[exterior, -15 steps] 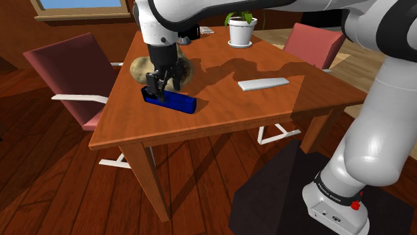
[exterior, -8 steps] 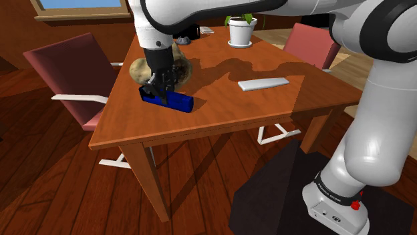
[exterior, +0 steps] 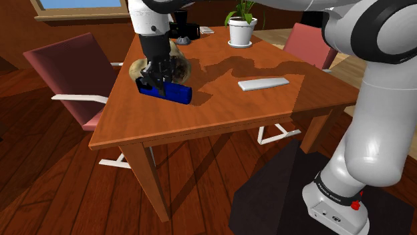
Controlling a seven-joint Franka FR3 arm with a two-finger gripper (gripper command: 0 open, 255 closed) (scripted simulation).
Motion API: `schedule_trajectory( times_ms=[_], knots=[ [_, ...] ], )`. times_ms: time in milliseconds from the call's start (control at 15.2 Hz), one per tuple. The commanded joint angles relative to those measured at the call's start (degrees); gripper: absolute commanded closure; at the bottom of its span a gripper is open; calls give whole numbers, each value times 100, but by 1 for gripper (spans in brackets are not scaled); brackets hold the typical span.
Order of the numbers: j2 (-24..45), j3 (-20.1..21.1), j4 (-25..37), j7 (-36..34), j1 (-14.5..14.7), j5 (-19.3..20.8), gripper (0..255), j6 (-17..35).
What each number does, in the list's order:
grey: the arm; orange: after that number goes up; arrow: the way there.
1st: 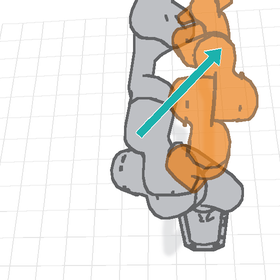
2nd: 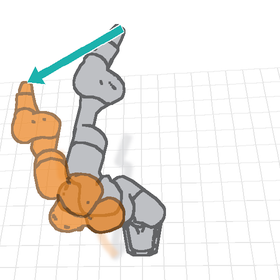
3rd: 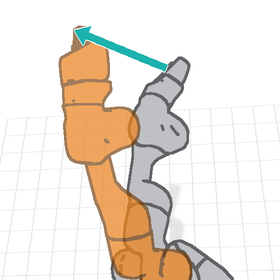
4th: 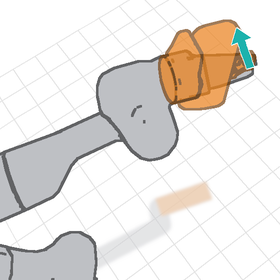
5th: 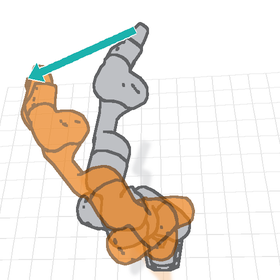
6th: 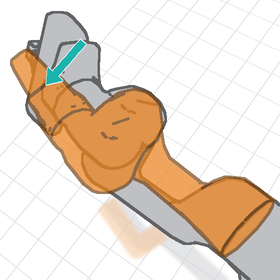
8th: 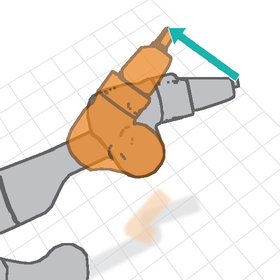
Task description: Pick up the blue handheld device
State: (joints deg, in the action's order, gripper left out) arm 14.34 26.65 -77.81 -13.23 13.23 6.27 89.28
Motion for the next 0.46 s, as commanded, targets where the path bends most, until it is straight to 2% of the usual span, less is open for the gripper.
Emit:
schedule_trajectory(
  times_ms=[0, 264, 396],
  knots=[
    [50, 3, 228, -1, 24, 22, 255, -183],
    [189, 13, 734, -23, 99, 88, 255, -561],
    [194, 13, 753, -24, 103, 90, 255, -575]
  ],
)
